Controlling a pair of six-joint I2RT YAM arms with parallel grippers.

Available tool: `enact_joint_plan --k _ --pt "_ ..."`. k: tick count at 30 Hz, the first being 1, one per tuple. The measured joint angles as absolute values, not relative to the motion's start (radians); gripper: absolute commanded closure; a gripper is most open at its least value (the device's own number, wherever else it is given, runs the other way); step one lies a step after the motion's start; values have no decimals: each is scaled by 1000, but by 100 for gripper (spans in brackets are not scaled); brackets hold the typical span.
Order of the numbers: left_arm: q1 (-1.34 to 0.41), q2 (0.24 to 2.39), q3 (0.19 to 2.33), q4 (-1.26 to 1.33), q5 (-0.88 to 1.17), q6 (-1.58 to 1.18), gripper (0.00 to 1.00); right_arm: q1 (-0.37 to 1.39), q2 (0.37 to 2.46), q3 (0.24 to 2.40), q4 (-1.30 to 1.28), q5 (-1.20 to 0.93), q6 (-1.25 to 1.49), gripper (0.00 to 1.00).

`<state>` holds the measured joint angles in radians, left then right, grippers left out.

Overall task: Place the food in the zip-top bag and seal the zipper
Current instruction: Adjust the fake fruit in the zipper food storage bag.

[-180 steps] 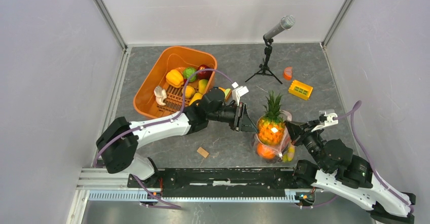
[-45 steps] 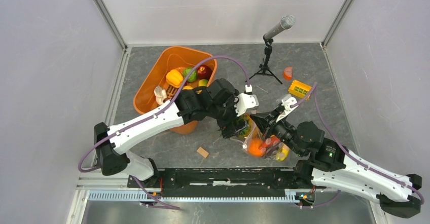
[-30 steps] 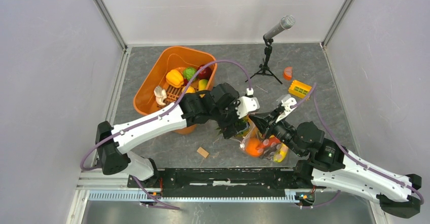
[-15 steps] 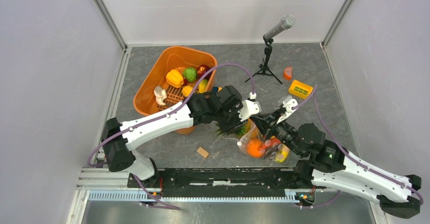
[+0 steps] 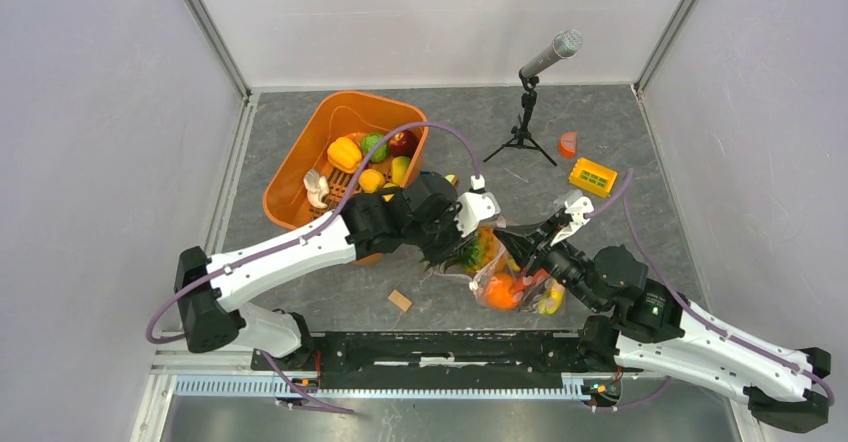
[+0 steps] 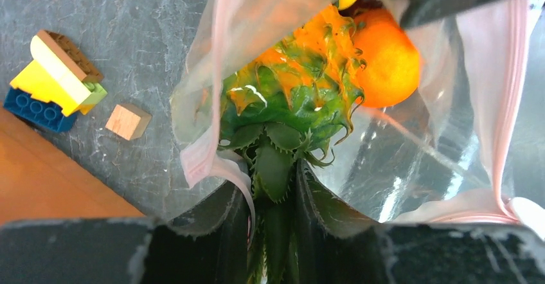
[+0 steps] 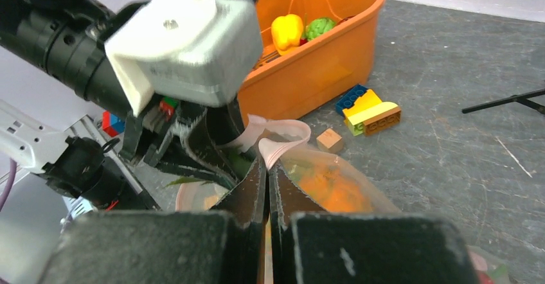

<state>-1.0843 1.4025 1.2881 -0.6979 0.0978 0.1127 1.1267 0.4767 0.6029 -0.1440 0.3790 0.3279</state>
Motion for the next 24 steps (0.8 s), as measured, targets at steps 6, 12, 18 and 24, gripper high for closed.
enact_joint_plan --k 6,12,18,24 --pt "-1081 1348 1281 -669 31 -16 98 1127 490 580 -108 305 326 100" --pt "-1071 1337 1281 -670 -64 -152 98 1126 529 566 -82 263 324 100" --pt "-1061 1320 1318 -738 -101 -187 98 1126 546 566 -75 310 330 100" --pt "-1061 1342 1466 -902 -114 -201 98 1126 565 566 -50 315 329 100"
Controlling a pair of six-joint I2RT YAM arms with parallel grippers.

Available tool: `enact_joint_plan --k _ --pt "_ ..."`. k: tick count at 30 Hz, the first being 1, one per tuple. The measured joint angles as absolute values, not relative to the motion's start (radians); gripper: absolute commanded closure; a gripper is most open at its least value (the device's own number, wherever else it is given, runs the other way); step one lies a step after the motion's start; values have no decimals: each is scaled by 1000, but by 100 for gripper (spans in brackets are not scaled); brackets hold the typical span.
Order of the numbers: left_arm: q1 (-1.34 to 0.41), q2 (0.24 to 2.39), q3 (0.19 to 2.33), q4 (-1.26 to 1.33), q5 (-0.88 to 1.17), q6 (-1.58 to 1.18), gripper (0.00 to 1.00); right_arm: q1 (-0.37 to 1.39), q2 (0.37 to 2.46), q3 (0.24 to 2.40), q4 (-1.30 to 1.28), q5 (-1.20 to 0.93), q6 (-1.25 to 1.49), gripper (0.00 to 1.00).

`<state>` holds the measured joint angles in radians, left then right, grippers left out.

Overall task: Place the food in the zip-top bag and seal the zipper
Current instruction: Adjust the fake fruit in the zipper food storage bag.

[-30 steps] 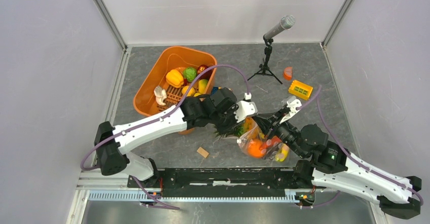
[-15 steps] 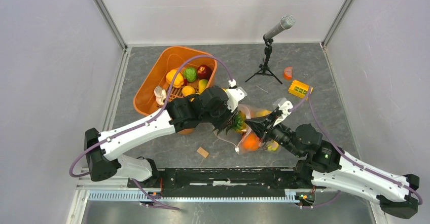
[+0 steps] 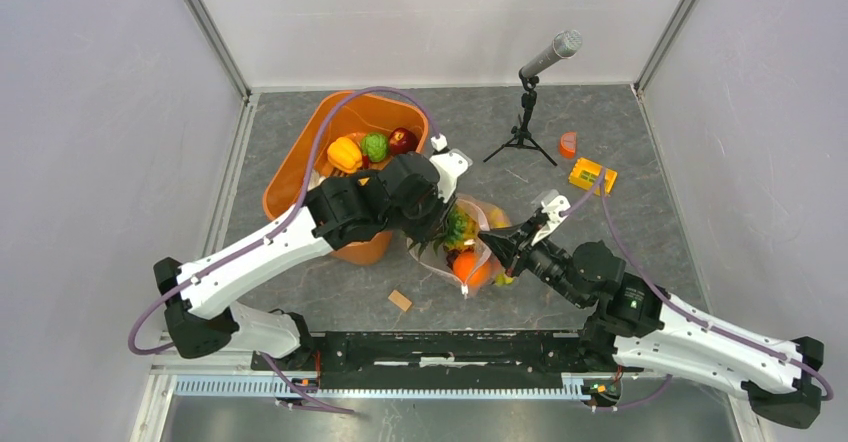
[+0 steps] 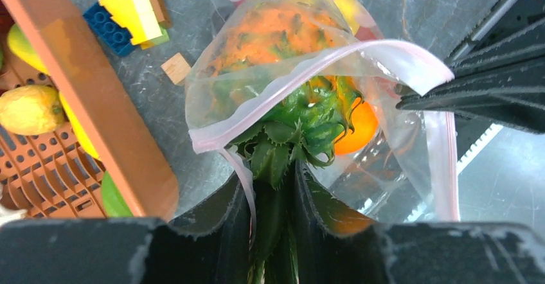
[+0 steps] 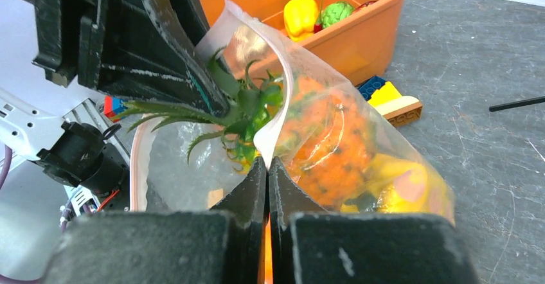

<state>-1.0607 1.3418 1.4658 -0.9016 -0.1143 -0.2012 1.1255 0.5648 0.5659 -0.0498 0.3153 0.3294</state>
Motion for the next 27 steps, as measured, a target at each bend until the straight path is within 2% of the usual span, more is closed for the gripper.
enact_joint_plan --k 7,17,27 --pt "-1061 1283 1389 -841 -222 -341 98 1126 614 566 2 285 336 100" --pt "-1055 1177 1190 -593 -387 -633 98 1125 642 554 99 204 371 100" --pt "-1044 1221 1112 -434 -285 -731 98 1122 672 542 120 194 397 100"
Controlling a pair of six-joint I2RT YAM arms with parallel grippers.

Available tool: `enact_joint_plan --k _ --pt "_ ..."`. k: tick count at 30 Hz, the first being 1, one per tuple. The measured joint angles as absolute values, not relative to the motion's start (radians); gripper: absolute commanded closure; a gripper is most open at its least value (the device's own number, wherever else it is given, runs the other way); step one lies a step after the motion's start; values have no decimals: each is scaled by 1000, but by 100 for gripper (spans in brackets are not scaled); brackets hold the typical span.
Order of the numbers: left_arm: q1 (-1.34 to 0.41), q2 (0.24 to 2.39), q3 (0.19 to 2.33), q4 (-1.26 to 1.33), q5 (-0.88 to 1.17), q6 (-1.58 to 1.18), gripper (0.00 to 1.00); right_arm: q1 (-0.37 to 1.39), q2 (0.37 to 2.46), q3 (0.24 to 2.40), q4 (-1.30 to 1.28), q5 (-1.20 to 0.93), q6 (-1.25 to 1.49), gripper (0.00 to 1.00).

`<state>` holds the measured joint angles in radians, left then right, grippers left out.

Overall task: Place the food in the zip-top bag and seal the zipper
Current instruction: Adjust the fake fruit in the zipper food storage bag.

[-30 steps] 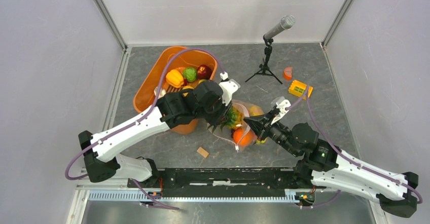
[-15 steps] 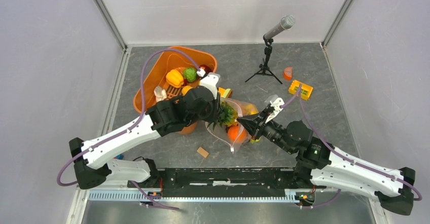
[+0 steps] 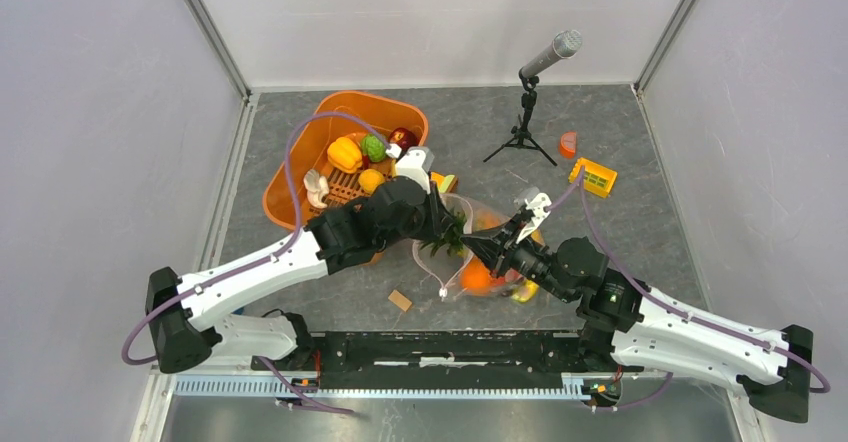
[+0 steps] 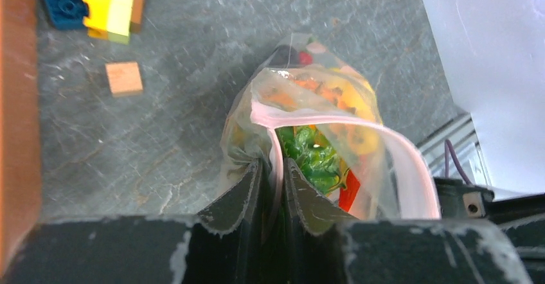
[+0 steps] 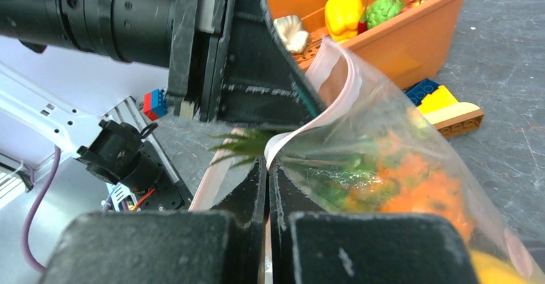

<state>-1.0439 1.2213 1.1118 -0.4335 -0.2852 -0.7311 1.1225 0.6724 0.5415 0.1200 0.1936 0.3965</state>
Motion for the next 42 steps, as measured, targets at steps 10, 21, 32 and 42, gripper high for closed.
enact_joint_plan --k 10,21,32,42 --pt "-1043 1177 897 -290 -74 -813 85 1123 653 542 96 265 397 100" --pt "-1051 1161 865 -187 65 -865 22 1123 678 542 102 271 397 100" --pt "-1056 1166 1042 -444 65 -603 7 1124 604 561 87 279 373 100" --pt "-1061 1232 1180 -649 -2 -367 0 1124 606 561 84 281 371 100"
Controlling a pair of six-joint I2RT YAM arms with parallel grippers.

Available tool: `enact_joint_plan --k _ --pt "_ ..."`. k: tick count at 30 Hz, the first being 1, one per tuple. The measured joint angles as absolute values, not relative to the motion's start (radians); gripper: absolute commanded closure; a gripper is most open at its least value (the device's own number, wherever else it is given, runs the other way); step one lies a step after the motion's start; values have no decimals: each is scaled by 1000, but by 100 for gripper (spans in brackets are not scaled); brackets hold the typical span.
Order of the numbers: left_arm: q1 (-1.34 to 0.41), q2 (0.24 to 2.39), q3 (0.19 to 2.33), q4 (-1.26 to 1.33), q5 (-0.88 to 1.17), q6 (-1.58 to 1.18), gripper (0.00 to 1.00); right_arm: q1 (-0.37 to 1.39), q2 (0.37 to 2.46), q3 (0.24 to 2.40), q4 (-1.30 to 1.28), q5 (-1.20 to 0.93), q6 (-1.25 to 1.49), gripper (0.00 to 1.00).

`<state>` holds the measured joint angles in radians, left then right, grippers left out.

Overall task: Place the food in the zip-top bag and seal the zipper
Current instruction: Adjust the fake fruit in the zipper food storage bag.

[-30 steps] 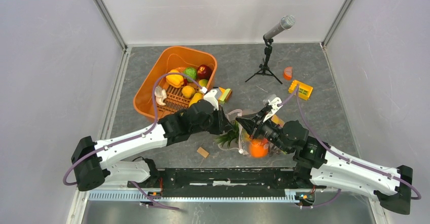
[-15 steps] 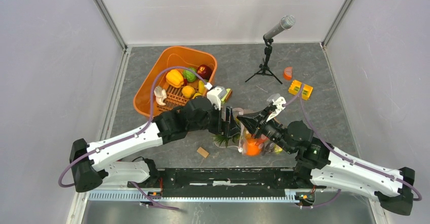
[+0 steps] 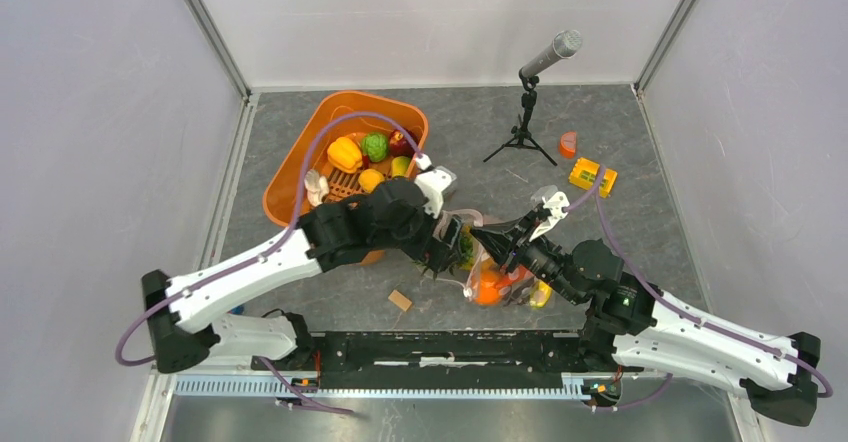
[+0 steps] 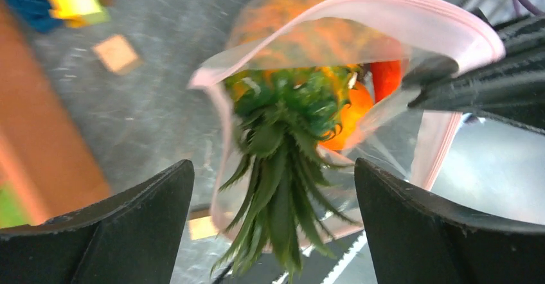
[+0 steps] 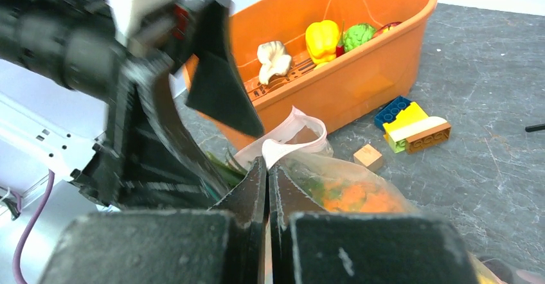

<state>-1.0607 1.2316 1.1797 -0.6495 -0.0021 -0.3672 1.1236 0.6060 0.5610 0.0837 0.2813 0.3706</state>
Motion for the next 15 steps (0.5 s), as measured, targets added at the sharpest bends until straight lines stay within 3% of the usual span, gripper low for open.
enact_joint_plan --k 6,10,15 --pt "-1061 1037 1181 -651 -148 -319 7 1124 608 561 83 297 371 100" --pt "-1062 962 1181 -582 -14 -244 7 1124 620 561 88 296 372 100" --pt "-1062 1021 1182 -551 146 -144 8 1124 622 561 92 296 373 100"
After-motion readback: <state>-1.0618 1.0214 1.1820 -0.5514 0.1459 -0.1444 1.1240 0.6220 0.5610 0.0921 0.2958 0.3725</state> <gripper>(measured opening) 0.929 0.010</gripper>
